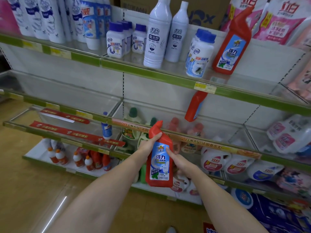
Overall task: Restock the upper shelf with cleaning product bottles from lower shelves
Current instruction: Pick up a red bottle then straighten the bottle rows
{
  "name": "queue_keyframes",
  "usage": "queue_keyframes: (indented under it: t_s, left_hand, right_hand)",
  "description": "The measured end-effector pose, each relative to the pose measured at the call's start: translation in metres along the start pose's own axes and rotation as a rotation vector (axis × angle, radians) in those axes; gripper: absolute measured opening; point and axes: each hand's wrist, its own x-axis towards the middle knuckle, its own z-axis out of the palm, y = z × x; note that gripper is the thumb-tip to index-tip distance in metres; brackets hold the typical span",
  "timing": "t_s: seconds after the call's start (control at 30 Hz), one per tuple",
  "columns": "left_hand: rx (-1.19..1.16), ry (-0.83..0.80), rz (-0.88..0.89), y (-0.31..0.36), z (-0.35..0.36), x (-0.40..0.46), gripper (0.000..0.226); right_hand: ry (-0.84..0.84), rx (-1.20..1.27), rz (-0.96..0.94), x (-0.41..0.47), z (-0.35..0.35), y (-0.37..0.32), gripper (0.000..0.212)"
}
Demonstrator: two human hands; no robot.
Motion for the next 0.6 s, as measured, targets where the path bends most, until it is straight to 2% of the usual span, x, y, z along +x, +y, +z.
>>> queue_keyframes:
  t_s: [0.07, 0.1, 0.2, 0.27, 0.37, 0.4, 0.43, 0.53, 0.6]
  left_hand:
    - [0.019, 0.035, 0.056, 0.01, 0.002, 0.002, 0.075]
    - [0.031, 0.043, 0.091, 0.016, 0.004, 0.002, 0.075]
    - [0.027, 0.054, 0.199, 0.04, 0.013, -0.004, 0.052]
    - [0.011, 0.053, 0.253, 0.059, 0.018, -0.008, 0.051]
    - [0.006, 0.057, 0.333, 0.088, 0.023, -0.013, 0.079]
    - [0.016, 0.07, 0.363, 0.097, 0.025, -0.017, 0.081]
    - [0.024, 0.086, 0.397, 0.107, 0.027, -0.022, 0.079]
    - [0.046, 0.12, 0.527, 0.14, 0.037, -0.038, 0.065]
    - [0.089, 0.148, 0.626, 0.163, 0.046, -0.049, 0.064]
  right_hand:
    - [0.034, -0.01, -0.061, -0.004, -0.003, -0.013, 0.075]
    - [0.056, 0.0, -0.082, -0.006, -0.005, -0.021, 0.073]
    - [0.112, 0.013, -0.187, -0.013, -0.013, -0.044, 0.066]
    - [0.13, 0.019, -0.232, -0.015, -0.02, -0.06, 0.067]
    - [0.173, 0.103, -0.326, -0.01, -0.032, -0.08, 0.093]
    - [0.192, 0.108, -0.349, -0.012, -0.035, -0.088, 0.101]
    - [0.208, 0.111, -0.371, -0.019, -0.037, -0.098, 0.1]
    - [0.238, 0.192, -0.498, -0.036, -0.042, -0.126, 0.067]
    - [0.288, 0.256, -0.588, -0.042, -0.048, -0.141, 0.072]
